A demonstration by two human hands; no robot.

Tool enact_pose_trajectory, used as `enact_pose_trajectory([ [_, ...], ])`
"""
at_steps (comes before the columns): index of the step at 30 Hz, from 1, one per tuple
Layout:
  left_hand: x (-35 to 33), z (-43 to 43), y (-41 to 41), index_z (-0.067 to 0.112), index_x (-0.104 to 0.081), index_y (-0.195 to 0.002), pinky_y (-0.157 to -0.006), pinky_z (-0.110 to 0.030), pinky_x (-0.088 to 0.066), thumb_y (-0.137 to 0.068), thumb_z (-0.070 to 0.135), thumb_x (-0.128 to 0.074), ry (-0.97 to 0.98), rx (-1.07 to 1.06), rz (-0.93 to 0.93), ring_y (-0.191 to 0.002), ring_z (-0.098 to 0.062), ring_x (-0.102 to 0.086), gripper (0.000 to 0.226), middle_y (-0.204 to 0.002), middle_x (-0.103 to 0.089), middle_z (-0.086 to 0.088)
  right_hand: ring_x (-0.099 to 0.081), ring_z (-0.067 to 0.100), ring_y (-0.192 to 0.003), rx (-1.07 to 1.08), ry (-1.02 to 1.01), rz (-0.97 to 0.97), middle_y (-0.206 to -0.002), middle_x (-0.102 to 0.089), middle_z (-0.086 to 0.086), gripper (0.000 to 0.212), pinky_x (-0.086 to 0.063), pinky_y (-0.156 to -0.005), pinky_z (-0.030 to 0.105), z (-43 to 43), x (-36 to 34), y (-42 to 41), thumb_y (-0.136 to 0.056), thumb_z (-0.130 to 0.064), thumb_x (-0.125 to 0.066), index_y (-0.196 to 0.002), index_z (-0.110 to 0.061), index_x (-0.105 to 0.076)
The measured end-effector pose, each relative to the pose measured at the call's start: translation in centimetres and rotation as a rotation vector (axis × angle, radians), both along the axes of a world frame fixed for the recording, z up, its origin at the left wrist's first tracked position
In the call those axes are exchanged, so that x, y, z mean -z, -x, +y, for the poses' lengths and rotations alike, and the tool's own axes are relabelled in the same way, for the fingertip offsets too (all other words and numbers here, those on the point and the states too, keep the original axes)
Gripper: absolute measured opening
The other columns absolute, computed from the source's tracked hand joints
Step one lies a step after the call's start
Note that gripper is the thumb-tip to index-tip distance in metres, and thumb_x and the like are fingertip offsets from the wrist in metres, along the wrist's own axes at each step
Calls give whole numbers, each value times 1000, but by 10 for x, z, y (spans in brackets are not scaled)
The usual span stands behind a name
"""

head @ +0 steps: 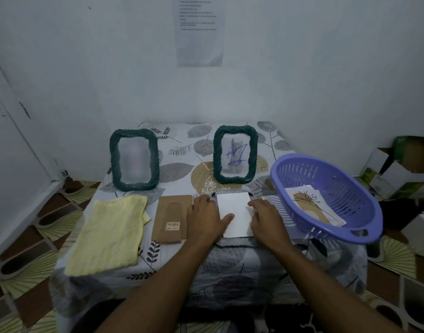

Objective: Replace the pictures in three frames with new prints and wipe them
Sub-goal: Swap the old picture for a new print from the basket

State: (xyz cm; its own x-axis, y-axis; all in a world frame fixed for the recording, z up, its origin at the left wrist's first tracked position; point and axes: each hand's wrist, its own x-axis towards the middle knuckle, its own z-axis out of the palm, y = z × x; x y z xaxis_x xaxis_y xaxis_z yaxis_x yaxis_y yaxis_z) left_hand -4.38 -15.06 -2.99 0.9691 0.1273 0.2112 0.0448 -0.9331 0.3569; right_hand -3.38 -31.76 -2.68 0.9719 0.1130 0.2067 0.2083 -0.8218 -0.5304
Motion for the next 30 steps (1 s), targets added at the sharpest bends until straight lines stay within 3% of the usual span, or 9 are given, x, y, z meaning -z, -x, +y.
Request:
enact_pose_trajectory([
  [6, 3, -2, -4, 16, -65, -111, -98, -37, -40, -77, 50, -69, 167, -40, -13, -120, -22, -41, 48, -128, -51, -2, -52, 23, -109, -28, -29, -6, -120, -62, 8, 37, -45, -94, 34, -5, 2, 0, -91, -4, -47, -125, -15, -57],
  [11, 6, -2, -3, 18, -62, -111, -96, -38, -42, -73, 45, -74, 232, -45, -57, -115, -19, -43, 48, -123, -52, 1, -52, 22, -110, -58, -32, -23, -121, -62, 6, 34, -43, -97, 33, -6, 3, -2, -90, -9, -51, -123, -14, -59],
  [16, 9, -3, -1, 24, -55, -94, -89, -36, -43, -72, 36, -77, 274, -5, -105, -102, -14, -44, 33, -103, -47, 10, -52, 23, -108, -70, -18, -31, -121, -62, 6, 33, -40, -92, 29, -9, 4, 0, -90, -11, -52, -123, -13, -59],
  [19, 10, 1, -3, 19, -61, -92, -84, -36, -47, -77, 27, -74, 450, 35, -112, -97, -16, -49, 21, -98, -54, 7, -52, 23, -108, -76, -45, -13, -120, -62, 7, 32, -37, -88, 25, -10, 2, 0, -91, -13, -53, -123, -13, -60],
  [22, 6, 9, -5, 19, -65, -83, -74, -38, -54, -84, 23, -67, 706, -32, -112, -88, -19, -61, 5, -92, -66, 0, -52, 25, -112, -82, -51, 6, -122, -62, 8, 34, -40, -92, 30, -10, 0, -2, -90, -15, -52, -124, -13, -59],
  [25, -2, 16, -3, 19, -62, -76, -65, -38, -53, -87, 19, -63, 929, -46, -112, -75, -20, -65, 11, -80, -69, -1, -44, 24, -118, -55, 1, 0, -125, -60, 5, 35, -41, -99, 39, -7, -1, -3, -90, -20, -51, -124, -18, -59],
  [28, -12, 20, 2, 10, -60, -88, -58, -37, -53, -91, 7, -59, 1111, 22, -74, -72, -22, -67, 4, -85, -71, -9, -46, 25, -118, -41, -54, -8, -125, -61, 5, 37, -42, -98, 41, 1, -7, -3, -88, -18, -54, -124, -18, -59],
  [30, -17, 21, 6, 10, -58, -94, -55, -37, -55, -91, 4, -59, 1137, 58, -55, -71, -22, -69, 7, -88, -72, -9, -56, 20, -105, -40, -217, 31, -116, -66, 4, 34, -47, -89, 33, 9, -15, -2, -89, -18, -57, -123, -17, -60],
])
